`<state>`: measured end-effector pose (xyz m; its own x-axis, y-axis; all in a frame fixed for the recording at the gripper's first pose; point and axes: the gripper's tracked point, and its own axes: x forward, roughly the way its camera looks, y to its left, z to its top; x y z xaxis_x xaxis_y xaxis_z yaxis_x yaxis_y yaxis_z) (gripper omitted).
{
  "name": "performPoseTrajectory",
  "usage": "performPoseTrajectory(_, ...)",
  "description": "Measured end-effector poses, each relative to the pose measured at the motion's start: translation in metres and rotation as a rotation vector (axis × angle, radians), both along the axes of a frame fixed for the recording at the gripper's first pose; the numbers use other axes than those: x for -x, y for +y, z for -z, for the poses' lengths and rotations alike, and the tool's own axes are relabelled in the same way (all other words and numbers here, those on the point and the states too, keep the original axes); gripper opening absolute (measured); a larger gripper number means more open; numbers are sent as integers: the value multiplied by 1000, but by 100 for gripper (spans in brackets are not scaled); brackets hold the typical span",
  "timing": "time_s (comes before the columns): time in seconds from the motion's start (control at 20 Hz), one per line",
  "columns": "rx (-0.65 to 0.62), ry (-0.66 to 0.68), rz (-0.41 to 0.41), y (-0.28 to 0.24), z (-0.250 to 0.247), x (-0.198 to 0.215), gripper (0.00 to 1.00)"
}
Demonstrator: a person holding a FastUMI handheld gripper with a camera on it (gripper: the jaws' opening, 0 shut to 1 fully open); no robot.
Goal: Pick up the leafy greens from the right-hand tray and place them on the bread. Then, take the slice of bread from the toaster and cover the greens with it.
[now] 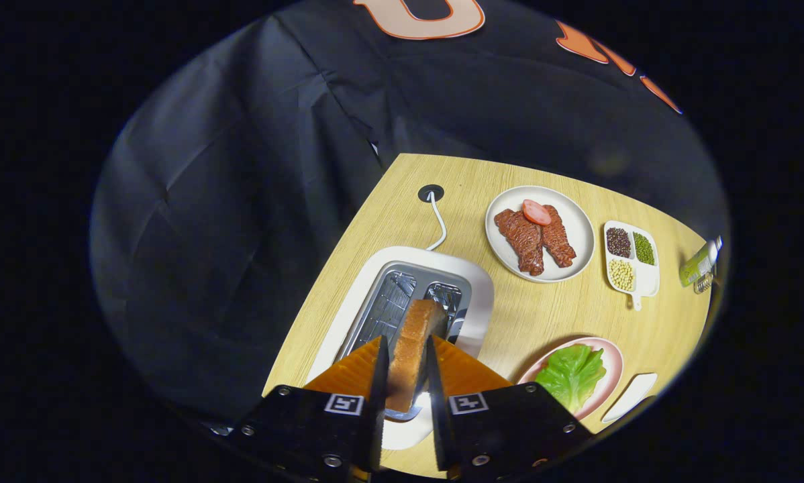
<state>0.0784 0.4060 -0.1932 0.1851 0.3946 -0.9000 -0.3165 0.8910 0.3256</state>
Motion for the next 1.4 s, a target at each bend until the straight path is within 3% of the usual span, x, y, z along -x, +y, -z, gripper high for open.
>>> performPoseTrajectory(0.15, -55, 20, 56, -10, -5, -3, 18)
performPoseTrajectory(0.25, -108, 15, 80, -15, -14, -6, 15)
performPoseTrajectory(0.9, -384, -66, 182, -76, -64, -7, 15)
performPoseTrajectory(1.15, -410, -64, 219, -111, -56, 0, 15)
performPoseTrajectory(1.4, -356, -80, 228, -143, -33, 13, 15)
